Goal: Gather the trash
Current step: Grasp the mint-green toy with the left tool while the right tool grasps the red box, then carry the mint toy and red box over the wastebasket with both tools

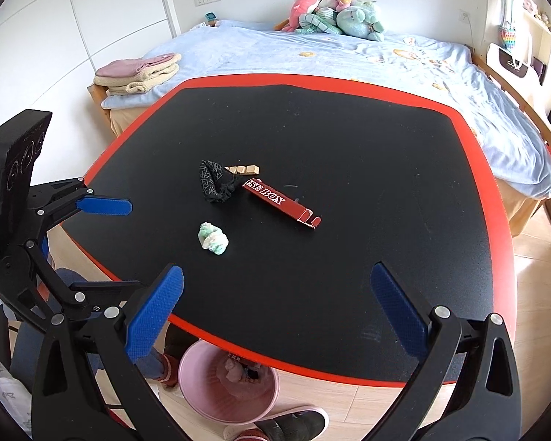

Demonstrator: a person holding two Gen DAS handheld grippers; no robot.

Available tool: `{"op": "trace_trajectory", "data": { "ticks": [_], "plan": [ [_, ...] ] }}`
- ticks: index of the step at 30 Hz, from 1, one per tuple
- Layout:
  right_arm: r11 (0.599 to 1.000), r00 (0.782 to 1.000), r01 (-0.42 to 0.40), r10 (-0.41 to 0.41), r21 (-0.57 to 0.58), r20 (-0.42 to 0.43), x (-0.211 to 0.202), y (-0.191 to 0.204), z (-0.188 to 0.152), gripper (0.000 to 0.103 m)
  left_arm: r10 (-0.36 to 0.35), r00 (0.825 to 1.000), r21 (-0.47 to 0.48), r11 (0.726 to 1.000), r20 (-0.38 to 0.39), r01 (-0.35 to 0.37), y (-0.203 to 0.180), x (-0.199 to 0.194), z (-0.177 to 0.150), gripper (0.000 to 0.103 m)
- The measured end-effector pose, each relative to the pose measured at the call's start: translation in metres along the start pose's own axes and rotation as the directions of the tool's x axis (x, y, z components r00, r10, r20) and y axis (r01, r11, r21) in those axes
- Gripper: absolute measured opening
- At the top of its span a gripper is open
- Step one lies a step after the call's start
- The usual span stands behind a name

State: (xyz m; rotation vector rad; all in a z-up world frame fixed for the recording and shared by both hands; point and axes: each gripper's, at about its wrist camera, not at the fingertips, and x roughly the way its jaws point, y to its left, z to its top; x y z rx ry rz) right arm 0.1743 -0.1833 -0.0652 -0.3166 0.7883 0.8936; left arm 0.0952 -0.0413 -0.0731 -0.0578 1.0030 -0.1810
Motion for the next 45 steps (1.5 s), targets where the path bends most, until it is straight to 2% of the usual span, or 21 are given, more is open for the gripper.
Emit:
{"op": "trace_trajectory", "data": {
  "ticks": [13, 17, 24, 27, 28, 29, 30, 31, 33, 45],
  "plan": [
    [0.996, 0.998, -0.045, 0.041, -0.076, -0.053, 0.071, -0.021, 0.02, 0.099, 0.006, 1.0, -0.036, 0.999, -0.03, -0.007, 0.009, 0.039, 0.01, 0.095],
    [0.992, 0.997, -0.05, 0.042, -0.114, -0.067, 0.09, -0.023, 0.026, 0.084, 0.008, 1.0, -0.042, 0.999, -0.029, -0.01, 0.012, 0.047, 0.011, 0.094],
    [0.989, 0.997, -0.067, 0.059, -0.133, -0.058, 0.109, -0.026, 0.034, 0.069, 0.023, 1.0, -0.037, 0.999, -0.019, -0.023, 0.016, 0.049, 0.01, 0.068],
    [0.987, 0.997, -0.066, 0.06, -0.146, -0.045, 0.111, -0.025, 0.038, 0.053, 0.029, 0.999, -0.028, 0.999, -0.014, -0.03, 0.017, 0.048, 0.01, 0.051],
    [0.986, 0.997, -0.065, 0.059, -0.151, -0.043, 0.111, -0.024, 0.038, 0.044, 0.027, 1.0, -0.028, 0.999, -0.014, -0.028, 0.018, 0.047, 0.01, 0.045],
    [0.986, 0.997, -0.064, 0.058, -0.157, -0.042, 0.111, -0.023, 0.039, 0.039, 0.024, 1.0, -0.027, 0.999, -0.014, -0.024, 0.019, 0.046, 0.01, 0.042],
    [0.985, 0.997, -0.063, 0.057, -0.161, -0.043, 0.112, -0.021, 0.04, 0.033, 0.022, 1.0, -0.024, 0.999, -0.015, -0.023, 0.02, 0.046, 0.009, 0.034],
    [0.984, 0.997, -0.063, 0.057, -0.164, -0.043, 0.111, -0.02, 0.04, 0.025, 0.023, 1.0, -0.021, 1.0, -0.016, -0.023, 0.02, 0.045, 0.008, 0.032],
    [0.984, 0.998, -0.059, 0.052, -0.17, -0.046, 0.11, -0.019, 0.038, 0.015, 0.013, 1.0, -0.018, 1.0, -0.018, -0.014, 0.021, 0.044, 0.007, 0.031],
    [0.992, 0.999, -0.044, 0.041, -0.122, -0.025, 0.074, -0.012, 0.023, 0.014, 0.007, 1.0, 0.018, 1.0, -0.011, -0.007, 0.013, 0.026, 0.005, 0.029]
  ]
}}
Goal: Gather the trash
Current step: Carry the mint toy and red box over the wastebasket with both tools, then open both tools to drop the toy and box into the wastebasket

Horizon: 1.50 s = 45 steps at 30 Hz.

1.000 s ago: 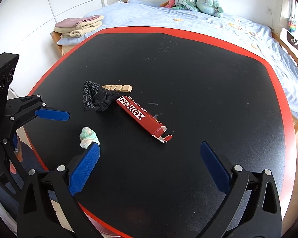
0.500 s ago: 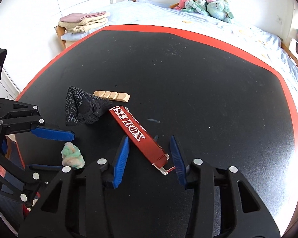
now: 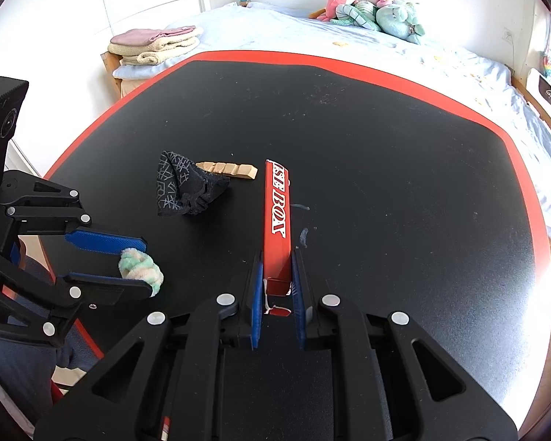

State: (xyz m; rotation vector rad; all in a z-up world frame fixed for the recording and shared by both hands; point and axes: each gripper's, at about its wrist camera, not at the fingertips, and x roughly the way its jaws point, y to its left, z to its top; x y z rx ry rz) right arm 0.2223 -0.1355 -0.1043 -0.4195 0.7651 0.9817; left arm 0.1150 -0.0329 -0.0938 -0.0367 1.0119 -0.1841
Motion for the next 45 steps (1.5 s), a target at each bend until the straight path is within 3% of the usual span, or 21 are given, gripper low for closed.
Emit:
{"op": "trace_trajectory", "data": {
  "ticks": [23, 45],
  "plan": [
    [0.994, 1.0, 0.007, -0.008, 0.109, 0.017, -0.105, 0.06, -0.054, 0.014, -0.021, 1.0, 0.093, 0.995, 0.015, 0.02, -0.029, -0.063, -0.021, 0.029],
    [0.984, 0.998, 0.004, 0.007, 0.175, -0.06, -0.138, 0.104, -0.137, 0.014, -0.097, 0.994, 0.158, 0.982, -0.041, 0.103, -0.068, -0.081, -0.072, 0.029]
  ]
}}
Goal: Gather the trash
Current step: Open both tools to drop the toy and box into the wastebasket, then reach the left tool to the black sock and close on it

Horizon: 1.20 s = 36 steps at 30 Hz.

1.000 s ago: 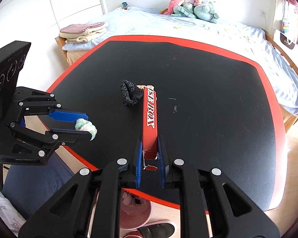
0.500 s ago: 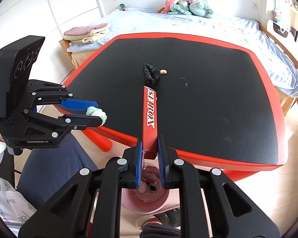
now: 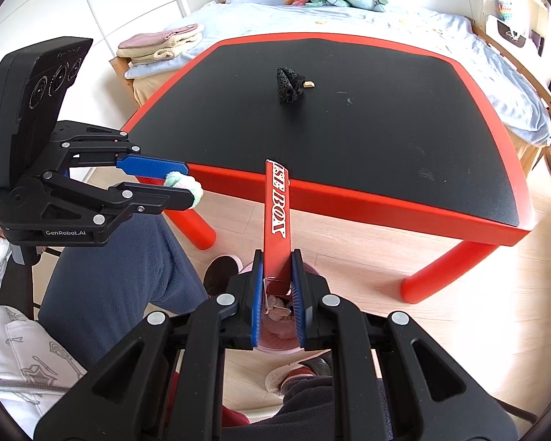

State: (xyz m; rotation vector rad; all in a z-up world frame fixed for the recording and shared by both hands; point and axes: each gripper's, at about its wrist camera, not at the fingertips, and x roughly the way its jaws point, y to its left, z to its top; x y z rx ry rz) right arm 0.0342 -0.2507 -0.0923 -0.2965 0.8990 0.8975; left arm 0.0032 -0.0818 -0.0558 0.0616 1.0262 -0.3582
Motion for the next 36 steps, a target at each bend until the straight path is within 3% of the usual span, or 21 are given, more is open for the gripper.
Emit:
{"op": "trace_trajectory", "data": {
  "ticks": [6, 8, 9, 10, 11, 13, 14, 19, 36],
  "plan": [
    [1.0, 1.0, -0.015, 0.015, 0.001, -0.008, -0.002, 0.004, -0.011, 0.014, -0.017, 1.0, 0.008, 1.0, -0.006, 0.017, -0.007, 0.0, -0.007, 0.03],
    [1.0, 1.0, -0.017, 0.017, 0.0, -0.008, -0.002, 0.005, -0.012, 0.016, -0.019, 1.0, 0.011, 1.0, -0.001, 0.019, -0.008, -0.001, -0.007, 0.032],
    [1.0, 1.0, -0.011, 0.011, -0.001, -0.009, -0.001, 0.004, -0.011, 0.02, -0.02, 1.0, 0.01, 1.0, -0.001, 0.02, -0.011, 0.0, -0.008, 0.039],
    [1.0, 1.0, -0.003, 0.003, 0.0, -0.006, -0.001, 0.004, -0.01, 0.041, -0.017, 1.0, 0.009, 1.0, 0.0, 0.017, -0.012, 0.0, -0.008, 0.053],
    [1.0, 1.0, -0.002, 0.002, 0.009, 0.002, -0.003, 0.003, -0.01, 0.064, -0.012, 1.0, 0.004, 1.0, 0.009, 0.012, -0.012, -0.001, -0.009, 0.06],
    [1.0, 1.0, -0.008, 0.007, 0.029, 0.02, -0.005, 0.001, -0.01, 0.081, -0.004, 1.0, -0.014, 1.0, 0.028, 0.004, -0.009, -0.003, -0.009, 0.087],
    [0.999, 1.0, 0.003, -0.003, 0.034, 0.023, -0.006, 0.0, -0.01, 0.089, 0.005, 0.999, -0.022, 1.0, 0.04, -0.004, -0.007, -0.004, -0.01, 0.089],
    [0.998, 0.999, 0.023, -0.025, 0.054, 0.037, -0.007, 0.0, -0.011, 0.093, 0.029, 0.999, -0.049, 0.998, 0.042, -0.027, -0.002, -0.008, -0.011, 0.095],
    [0.996, 0.998, 0.041, -0.045, 0.082, 0.047, -0.008, -0.01, 0.009, 0.098, 0.077, 0.996, -0.127, 0.99, 0.055, -0.07, 0.02, -0.019, -0.004, 0.095]
  ]
}}
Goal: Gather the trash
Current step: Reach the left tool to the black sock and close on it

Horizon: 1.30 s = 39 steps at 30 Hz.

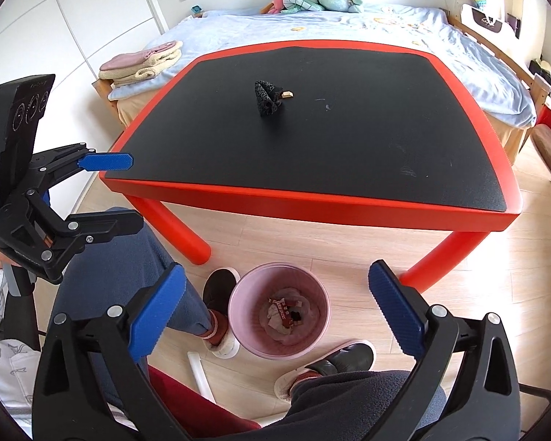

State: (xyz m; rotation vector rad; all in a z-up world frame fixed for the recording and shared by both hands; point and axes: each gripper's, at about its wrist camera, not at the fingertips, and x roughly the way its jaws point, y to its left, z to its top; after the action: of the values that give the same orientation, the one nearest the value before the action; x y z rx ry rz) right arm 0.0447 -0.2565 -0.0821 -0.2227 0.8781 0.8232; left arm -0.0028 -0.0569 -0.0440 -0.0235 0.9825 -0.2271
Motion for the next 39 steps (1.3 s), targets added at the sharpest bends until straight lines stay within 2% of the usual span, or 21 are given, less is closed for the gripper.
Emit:
{"op": "trace_trajectory", "data": {
  "ticks": [17, 28, 39],
  "plan": [
    [0.999, 0.999, 0.032, -0.031, -0.043, 0.013, 0.022, -0.022, 0.065, 0.099, 0.034, 0.999, -0.062, 0.998, 0.04, -0.032, 0.041, 0.012, 0.048, 0.095],
    [0.998, 0.999, 0.026, -0.027, -0.058, -0.018, 0.055, -0.037, 0.098, 0.099, 0.051, 0.998, -0.058, 0.997, 0.028, -0.049, 0.063, 0.04, 0.085, 0.095],
    [0.996, 0.998, 0.008, -0.013, -0.087, -0.059, 0.094, -0.047, 0.125, 0.099, 0.051, 0.999, -0.037, 0.998, -0.002, -0.051, 0.076, 0.082, 0.106, 0.095]
  ]
}}
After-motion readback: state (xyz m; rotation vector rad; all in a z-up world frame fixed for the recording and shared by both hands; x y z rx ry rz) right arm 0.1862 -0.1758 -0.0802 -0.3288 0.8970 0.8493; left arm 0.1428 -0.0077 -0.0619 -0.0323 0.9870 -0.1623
